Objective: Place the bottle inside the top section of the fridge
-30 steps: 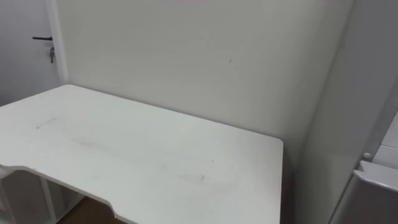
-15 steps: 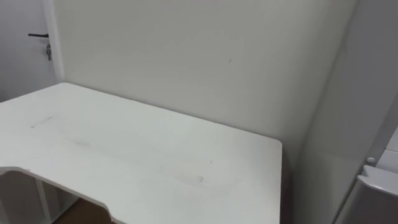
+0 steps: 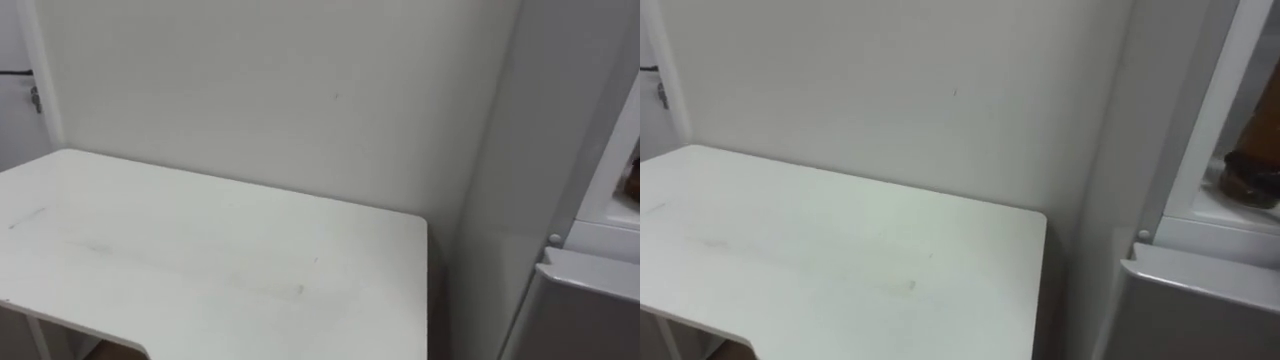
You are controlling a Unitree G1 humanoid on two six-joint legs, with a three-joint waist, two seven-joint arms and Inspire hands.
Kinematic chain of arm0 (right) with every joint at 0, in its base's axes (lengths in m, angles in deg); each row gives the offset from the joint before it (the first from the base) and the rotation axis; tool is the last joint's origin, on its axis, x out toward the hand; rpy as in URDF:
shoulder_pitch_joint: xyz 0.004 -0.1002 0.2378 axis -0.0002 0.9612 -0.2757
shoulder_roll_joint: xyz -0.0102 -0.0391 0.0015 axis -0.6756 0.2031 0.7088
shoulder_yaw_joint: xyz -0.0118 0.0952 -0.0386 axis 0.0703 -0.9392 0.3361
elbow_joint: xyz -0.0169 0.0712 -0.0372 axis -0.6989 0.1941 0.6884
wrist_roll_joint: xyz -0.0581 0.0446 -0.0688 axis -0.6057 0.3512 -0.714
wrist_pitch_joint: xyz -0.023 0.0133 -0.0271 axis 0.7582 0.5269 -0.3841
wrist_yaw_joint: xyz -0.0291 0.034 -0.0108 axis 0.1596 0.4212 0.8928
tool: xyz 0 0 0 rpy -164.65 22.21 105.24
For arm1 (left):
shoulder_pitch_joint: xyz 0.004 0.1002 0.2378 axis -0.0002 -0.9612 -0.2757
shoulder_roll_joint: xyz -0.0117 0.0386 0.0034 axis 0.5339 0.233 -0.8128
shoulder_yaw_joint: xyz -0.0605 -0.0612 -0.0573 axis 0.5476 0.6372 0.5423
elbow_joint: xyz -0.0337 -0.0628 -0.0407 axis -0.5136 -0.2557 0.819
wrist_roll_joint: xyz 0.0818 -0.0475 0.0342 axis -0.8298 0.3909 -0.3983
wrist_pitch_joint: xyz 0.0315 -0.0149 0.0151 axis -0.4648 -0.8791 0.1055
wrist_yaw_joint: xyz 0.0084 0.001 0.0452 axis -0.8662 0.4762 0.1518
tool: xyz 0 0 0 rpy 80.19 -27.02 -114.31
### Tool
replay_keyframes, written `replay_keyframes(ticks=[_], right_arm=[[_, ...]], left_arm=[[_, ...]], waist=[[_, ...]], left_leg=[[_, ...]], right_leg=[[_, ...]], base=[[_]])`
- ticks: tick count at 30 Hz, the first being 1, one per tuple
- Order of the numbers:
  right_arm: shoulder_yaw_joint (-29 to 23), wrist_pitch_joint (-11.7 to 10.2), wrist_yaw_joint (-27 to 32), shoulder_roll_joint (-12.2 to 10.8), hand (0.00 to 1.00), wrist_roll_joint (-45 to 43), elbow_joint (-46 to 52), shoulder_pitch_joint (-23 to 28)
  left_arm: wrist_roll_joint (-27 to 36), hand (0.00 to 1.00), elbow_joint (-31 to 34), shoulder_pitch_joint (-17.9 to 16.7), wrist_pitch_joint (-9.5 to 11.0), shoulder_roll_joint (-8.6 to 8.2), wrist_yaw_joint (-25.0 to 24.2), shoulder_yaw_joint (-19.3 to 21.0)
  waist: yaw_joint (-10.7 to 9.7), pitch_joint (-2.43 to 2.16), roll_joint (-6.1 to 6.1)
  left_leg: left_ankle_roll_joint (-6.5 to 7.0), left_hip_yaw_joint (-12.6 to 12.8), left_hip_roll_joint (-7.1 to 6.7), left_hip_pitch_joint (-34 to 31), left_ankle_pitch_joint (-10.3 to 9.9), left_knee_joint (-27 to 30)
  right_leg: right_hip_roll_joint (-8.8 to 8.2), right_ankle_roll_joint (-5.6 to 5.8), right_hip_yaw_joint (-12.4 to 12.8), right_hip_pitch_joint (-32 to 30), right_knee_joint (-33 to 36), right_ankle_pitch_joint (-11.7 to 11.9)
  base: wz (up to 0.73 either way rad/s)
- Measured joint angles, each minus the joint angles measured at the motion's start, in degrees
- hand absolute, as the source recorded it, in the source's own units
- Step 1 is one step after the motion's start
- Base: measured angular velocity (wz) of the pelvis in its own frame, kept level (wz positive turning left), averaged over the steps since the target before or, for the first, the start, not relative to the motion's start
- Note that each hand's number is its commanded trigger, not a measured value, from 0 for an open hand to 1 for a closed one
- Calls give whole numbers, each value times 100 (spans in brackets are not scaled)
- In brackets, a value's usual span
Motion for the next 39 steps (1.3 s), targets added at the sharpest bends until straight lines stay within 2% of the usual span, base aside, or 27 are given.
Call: replay_keyframes(ticks=[6, 11, 16, 21, 24, 25, 29, 32, 35, 39], right_arm=[[-10, 3, 97, -2, 0, 1, 220, 162], [-25, 21, 129, -4, 0, 1, 473, 170], [-132, 72, 107, -20, 0, -12, 851, 236], [-311, 74, 139, -21, 0, -78, 1257, 493], [-448, 73, 254, -21, 0, -407, 1650, 713], [-484, 60, 312, -21, 0, -504, 1776, 749], [-768, 46, 503, -29, 0, -687, 2204, 916], [-930, -93, 755, -175, 0, -962, 3008, 1174], [-947, -189, 806, -250, 0, -1098, 3381, 1395], [-1193, -302, 856, -693, 0, -1098, 3958, 1709]], left_arm=[[-11, 0, -1, 27, -4, -14, -7, 0], [-15, 0, 1, 28, -8, -18, -7, 2], [-19, 0, 5, 85, -16, -40, -7, 12], [-9, 0, 19, 87, -13, -64, -7, 12], [-6, 0, 2, 67, 28, -105, -7, 10], [-7, 0, -14, 47, 51, -128, -8, 11], [-4, 0, -105, 49, 164, -135, -10, 12], [-11, 0, -237, 65, 232, -153, 6, 4], [-6, 0, -282, 66, 256, -180, 10, 5], [10, 0, -400, 129, 291, -260, 9, 7]], waist=[[-15, -5, -38], [-30, -17, 22], [-48, -48, 81], [-88, -41, 33], [-115, -5, -30], [-134, -15, -3], [-164, -6, -29], [-163, -8, -3], [-164, 7, 26], [-168, 12, 48]], left_leg=[[4, 46, 0, 46, -2, 1], [4, 68, 4, 55, -3, -5], [4, 78, 7, 63, -2, -46], [3, 77, 7, 81, -2, -61], [4, 108, 7, 70, -3, -64], [5, 113, 8, 65, -4, -67], [4, 143, 18, 81, -4, -96], [3, 195, 30, 123, -5, -92], [2, 229, 35, 155, -5, -105], [3, 251, 33, 175, -5, -132]], right_leg=[[-3, 6, 83, -6, 4, 4], [-1, 6, 119, -12, 5, 5], [-3, 6, 114, -9, 10, 5], [-1, 6, 115, 1, 4, 5], [-1, 6, 117, -18, 6, 5], [-1, 7, 117, -25, 5, 5], [1, 7, 139, -38, 2, 5], [9, 7, 180, -34, 4, 5], [11, 7, 217, -21, 6, 5], [5, 7, 266, -21, 16, 5]], base=[[-6], [-2], [0], [0], [-3], [-4], [-3], [-7], [-7], [-2]])
